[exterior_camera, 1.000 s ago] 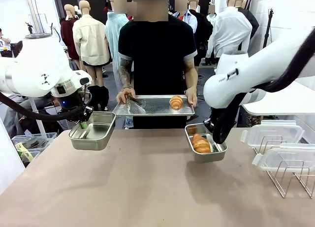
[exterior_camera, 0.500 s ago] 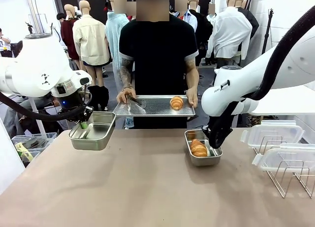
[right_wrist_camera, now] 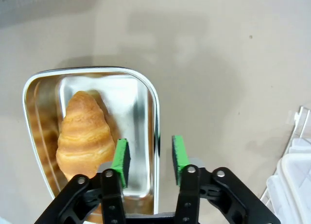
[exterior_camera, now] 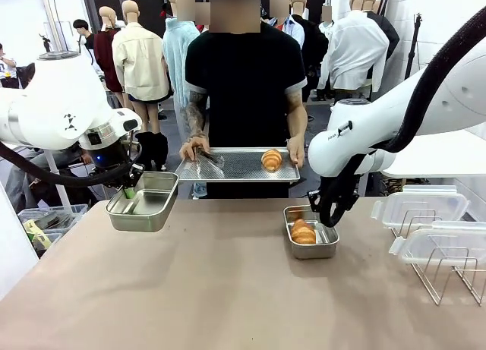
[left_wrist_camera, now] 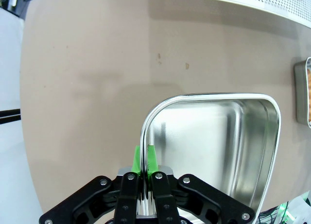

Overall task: Place the bread in airtight containers.
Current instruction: Once an object is inside an Airtight Container , place the container in the center of the table.

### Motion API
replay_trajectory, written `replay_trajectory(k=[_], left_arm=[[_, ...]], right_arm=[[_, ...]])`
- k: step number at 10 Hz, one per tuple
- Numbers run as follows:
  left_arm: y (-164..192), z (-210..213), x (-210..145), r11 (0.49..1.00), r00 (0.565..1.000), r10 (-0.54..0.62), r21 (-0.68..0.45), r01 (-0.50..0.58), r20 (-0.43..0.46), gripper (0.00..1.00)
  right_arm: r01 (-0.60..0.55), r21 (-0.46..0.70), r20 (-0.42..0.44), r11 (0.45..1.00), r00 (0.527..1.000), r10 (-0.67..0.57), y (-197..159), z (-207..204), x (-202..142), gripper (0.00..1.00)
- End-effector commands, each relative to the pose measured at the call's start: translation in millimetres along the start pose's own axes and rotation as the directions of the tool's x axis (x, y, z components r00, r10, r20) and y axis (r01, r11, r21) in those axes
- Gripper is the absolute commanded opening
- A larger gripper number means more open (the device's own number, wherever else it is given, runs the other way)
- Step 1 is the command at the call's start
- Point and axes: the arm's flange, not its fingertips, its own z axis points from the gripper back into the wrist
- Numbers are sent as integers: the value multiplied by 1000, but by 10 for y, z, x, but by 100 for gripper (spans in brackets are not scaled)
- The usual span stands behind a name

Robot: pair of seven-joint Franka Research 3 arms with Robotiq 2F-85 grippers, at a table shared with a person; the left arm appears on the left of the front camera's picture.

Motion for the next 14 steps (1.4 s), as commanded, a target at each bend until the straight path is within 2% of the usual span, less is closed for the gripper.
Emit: replay_trajectory(k=[1,9,12,14], left_arm=[[16,16,0,1000,1000,-4,1,4,23,0],[16,16,0,1000,1000,-4,1,4,23,0],[16,16,0,1000,1000,-4,1,4,23,0],[16,16,0,1000,1000,-4,1,4,23,0]], right_arm=[[25,-30,-1,999,1000,-25,23,37,-14,100],[5,-60,22,998,1000,-4,73,403,-137,100],[-58,-109,72,992,995,66,40,1106,-488,100],[-32,-140,108,990,993,47,-163,1548,-654,100]])
